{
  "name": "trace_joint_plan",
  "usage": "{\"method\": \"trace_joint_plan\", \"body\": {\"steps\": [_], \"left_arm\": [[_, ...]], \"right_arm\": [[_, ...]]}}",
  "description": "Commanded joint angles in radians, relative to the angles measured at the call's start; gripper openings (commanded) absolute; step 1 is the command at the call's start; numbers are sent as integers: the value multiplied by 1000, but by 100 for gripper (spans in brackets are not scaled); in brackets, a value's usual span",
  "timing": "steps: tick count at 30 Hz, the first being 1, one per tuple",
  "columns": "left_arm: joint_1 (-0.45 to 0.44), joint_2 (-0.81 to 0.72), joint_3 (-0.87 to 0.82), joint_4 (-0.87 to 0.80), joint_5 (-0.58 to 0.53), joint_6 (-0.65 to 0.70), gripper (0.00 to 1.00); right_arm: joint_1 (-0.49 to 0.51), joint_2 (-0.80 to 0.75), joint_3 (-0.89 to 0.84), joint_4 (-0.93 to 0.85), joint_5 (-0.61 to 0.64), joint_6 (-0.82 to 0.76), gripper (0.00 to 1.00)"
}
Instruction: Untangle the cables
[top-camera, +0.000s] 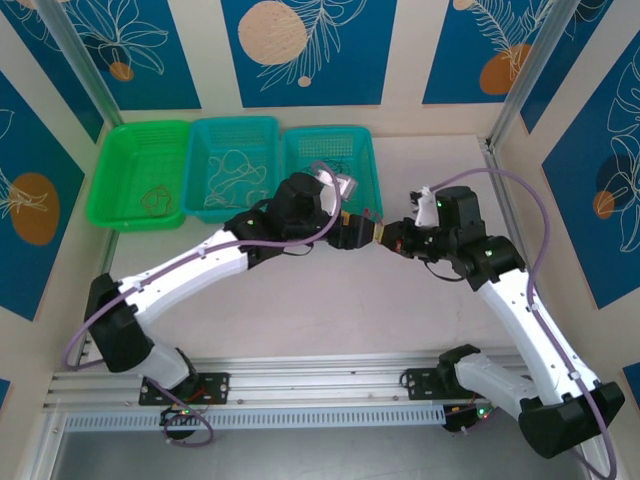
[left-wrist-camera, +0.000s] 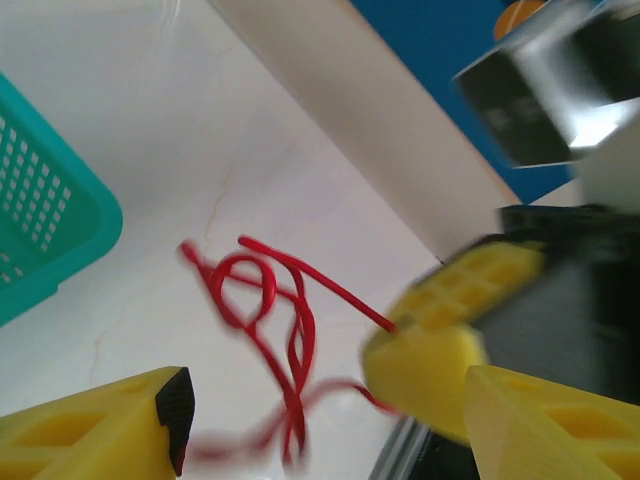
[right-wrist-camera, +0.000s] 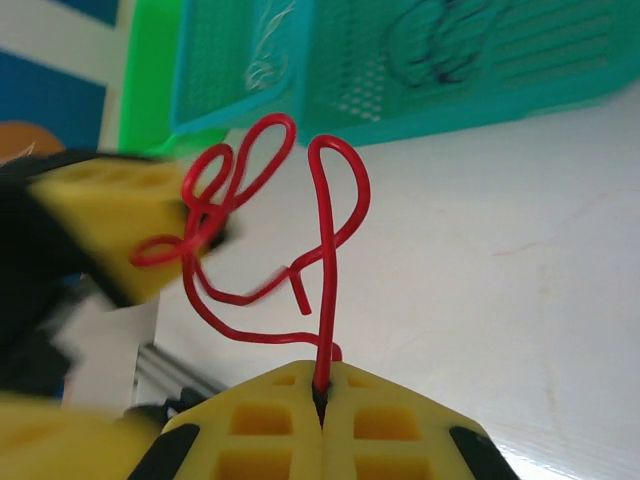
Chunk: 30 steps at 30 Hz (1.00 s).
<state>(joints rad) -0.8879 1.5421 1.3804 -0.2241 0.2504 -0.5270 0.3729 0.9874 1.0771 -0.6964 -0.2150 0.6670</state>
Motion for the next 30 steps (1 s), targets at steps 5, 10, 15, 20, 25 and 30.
{"method": "trace_joint_plan", "body": {"steps": [5, 10, 15, 20, 25, 30], "left_arm": [[29, -21, -104, 71, -68, -117, 18], [36, -72, -144, 77, -111, -107, 0], [85, -123, -168, 73, -105, -98, 0], [221, -180, -165, 30, -81, -48, 0], [483, -206, -118, -28, -30, 24, 0], [779, -115, -44, -25, 25, 24, 0]], "right_arm": [[99, 61, 73, 27, -16, -39, 0], [110, 69, 63, 58, -23, -28, 8], [111, 47, 93, 37, 27, -5, 40], [109, -11, 123, 53, 38, 23, 43], [107, -81, 132, 98, 47, 63, 50], [110, -127, 106, 158, 44, 99, 53]]}}
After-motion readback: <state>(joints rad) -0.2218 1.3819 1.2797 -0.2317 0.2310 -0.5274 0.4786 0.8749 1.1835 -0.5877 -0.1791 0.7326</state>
